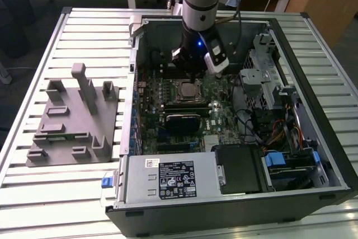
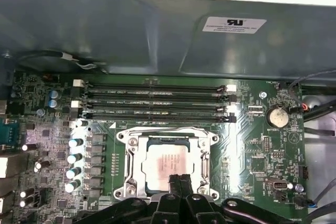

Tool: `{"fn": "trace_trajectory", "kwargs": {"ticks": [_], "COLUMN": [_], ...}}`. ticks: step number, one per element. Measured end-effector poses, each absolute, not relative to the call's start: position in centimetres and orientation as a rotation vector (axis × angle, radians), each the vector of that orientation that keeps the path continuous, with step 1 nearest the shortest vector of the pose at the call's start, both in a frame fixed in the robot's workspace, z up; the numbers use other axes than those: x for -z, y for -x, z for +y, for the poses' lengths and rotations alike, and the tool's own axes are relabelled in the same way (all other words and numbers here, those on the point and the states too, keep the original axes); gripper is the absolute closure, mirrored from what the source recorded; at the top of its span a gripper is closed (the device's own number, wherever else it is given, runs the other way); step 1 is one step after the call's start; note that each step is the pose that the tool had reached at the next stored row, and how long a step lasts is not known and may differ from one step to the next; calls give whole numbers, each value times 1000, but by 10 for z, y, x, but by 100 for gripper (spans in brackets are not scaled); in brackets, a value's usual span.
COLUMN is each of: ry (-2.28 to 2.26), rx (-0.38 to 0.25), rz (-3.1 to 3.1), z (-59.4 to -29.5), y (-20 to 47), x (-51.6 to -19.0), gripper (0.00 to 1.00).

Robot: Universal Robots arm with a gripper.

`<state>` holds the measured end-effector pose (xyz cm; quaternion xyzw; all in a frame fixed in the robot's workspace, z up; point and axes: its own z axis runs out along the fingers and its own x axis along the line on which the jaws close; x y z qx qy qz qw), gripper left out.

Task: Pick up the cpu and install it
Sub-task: 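Install the second cpu locking lever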

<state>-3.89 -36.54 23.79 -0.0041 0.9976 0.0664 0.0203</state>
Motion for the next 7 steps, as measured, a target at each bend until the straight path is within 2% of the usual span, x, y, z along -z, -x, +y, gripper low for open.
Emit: {"fn": "trace_trajectory", "kwargs": {"ticks": [7], "ry": [12], "rx": [-205], "rz": [3094], "z": [-365], "y": [38], "x": [-238], "gripper": [89]}}
